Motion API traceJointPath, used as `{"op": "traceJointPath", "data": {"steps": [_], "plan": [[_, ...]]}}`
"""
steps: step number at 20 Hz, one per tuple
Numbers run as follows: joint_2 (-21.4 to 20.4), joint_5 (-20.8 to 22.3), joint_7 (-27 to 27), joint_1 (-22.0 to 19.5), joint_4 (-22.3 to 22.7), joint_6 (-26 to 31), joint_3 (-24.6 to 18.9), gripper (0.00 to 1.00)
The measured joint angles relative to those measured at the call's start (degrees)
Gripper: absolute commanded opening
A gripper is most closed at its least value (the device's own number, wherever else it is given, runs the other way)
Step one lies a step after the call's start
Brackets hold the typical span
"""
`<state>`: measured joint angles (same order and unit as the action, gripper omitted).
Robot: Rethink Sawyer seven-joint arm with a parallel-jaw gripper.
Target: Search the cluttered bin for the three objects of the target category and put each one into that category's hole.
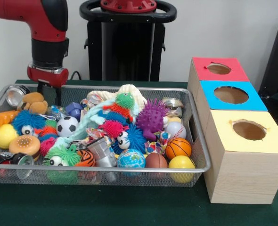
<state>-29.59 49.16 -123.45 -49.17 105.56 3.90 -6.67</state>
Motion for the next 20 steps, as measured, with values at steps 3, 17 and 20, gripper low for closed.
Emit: {"op": "traceJointPath", "data": {"steps": [3,17,20], "plan": [[0.43,0.00,0.00,-4.86,0.50,0.47,-4.69,1.00],[0.47,-0.14,0.00,-12.89,3.27,7.51,-16.79,1.00],[0.45,-0.90,0.00,-12.27,3.38,9.17,-18.42,1.00]]}}
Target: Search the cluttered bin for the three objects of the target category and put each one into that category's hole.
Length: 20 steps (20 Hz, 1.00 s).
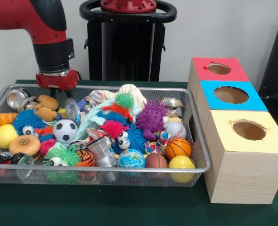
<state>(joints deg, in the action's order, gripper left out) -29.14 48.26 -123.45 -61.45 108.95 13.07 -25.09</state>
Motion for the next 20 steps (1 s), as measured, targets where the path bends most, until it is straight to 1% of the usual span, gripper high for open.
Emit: {"op": "traceJointPath", "data": {"steps": [8,16,20], "plan": [[-1.33,-2.54,0.00,3.92,0.60,2.86,-0.94,1.00],[-4.19,-4.14,0.00,7.65,2.16,3.26,-0.93,1.00],[-6.14,-5.26,0.00,10.28,2.40,4.19,-0.76,1.00]]}}
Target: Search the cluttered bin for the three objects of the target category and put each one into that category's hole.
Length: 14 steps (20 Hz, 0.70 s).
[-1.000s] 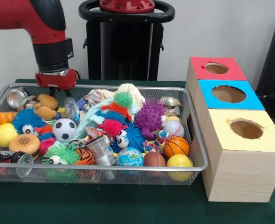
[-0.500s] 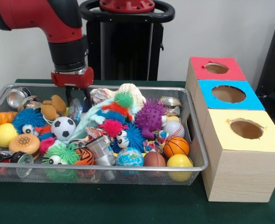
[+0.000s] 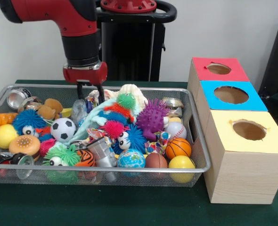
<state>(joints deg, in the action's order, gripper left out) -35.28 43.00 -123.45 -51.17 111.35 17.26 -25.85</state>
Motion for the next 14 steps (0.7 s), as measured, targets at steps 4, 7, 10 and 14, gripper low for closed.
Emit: {"op": "traceJointPath", "data": {"steps": [4,7,10,14], "plan": [[-1.80,-0.55,0.00,3.14,-0.50,1.56,0.24,1.00],[-2.11,-0.54,0.00,4.63,-2.00,2.16,0.73,1.00],[-2.07,-0.53,0.00,5.01,-2.85,2.17,0.96,1.00],[-2.00,-0.58,0.00,5.15,-5.01,2.35,1.07,1.00]]}}
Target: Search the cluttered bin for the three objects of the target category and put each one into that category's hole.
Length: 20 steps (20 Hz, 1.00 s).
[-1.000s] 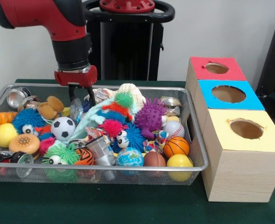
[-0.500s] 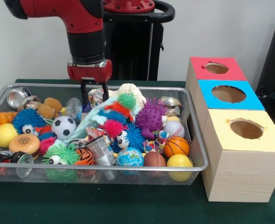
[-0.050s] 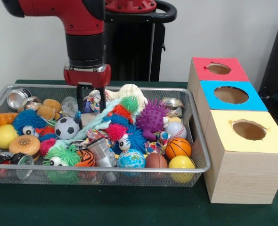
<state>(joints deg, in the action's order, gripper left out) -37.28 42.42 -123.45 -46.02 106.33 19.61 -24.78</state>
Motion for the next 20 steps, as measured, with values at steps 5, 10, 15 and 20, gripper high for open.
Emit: {"op": "traceJointPath", "data": {"steps": [5,10,15,20], "plan": [[0.06,-0.39,0.00,-0.12,-2.70,1.33,0.00,1.00],[0.08,-1.15,0.00,-0.11,-5.20,3.96,0.00,1.00],[0.08,-2.39,0.00,-0.32,-7.49,7.20,-0.01,1.00],[0.09,-3.07,0.00,-1.58,-8.92,9.09,-0.23,1.00]]}}
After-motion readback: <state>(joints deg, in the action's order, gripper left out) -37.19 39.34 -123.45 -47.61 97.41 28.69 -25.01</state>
